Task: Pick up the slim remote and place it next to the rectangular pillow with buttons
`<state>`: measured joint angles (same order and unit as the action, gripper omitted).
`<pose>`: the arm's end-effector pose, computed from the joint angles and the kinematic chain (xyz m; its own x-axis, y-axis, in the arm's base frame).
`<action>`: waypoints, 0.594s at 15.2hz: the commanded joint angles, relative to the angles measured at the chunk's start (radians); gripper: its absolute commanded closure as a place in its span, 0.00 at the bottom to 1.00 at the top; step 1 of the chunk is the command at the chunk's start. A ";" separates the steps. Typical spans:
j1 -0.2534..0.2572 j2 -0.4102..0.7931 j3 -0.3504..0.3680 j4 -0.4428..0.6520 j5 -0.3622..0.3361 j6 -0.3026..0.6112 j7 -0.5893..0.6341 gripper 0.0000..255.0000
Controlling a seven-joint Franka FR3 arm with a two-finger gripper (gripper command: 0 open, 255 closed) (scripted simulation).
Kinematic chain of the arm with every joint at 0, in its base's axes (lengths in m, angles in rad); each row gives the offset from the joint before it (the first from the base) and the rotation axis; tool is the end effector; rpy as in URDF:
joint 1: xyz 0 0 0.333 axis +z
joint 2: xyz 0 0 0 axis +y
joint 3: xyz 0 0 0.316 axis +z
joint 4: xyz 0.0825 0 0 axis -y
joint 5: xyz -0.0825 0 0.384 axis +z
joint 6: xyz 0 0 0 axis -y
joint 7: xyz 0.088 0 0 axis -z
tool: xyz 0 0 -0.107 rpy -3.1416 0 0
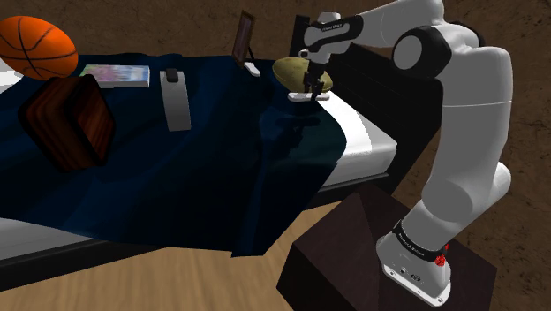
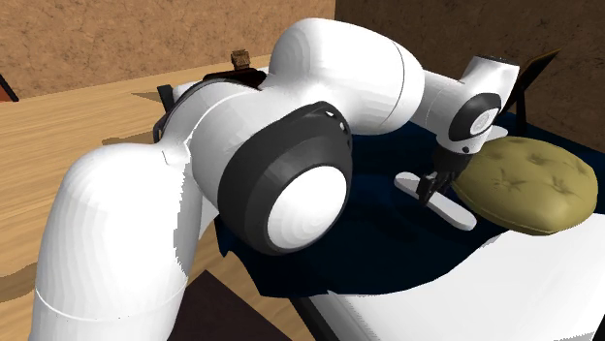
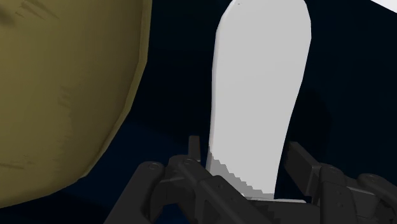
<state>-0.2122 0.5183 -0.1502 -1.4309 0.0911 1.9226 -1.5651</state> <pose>0.6634 -0.2251 0.3952 0.3726 0.9279 0.0105 0.9279 -0.3723 -0.0207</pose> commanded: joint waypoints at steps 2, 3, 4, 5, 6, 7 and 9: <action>0.000 0.011 0.001 -0.022 0.002 0.034 -0.002 1.00; 0.000 0.015 0.001 -0.029 0.003 0.045 -0.003 1.00; 0.000 0.019 0.002 -0.036 0.004 0.057 -0.004 1.00; -0.001 0.023 0.002 -0.043 0.005 0.068 -0.004 1.00; -0.001 0.028 0.003 -0.050 0.006 0.079 -0.005 1.00; -0.001 0.033 0.003 -0.056 0.006 0.090 -0.006 1.00; -0.001 0.042 0.004 -0.068 0.008 0.110 -0.007 1.00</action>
<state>-0.2124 0.5575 -0.1462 -1.4898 0.0984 2.0204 -1.5702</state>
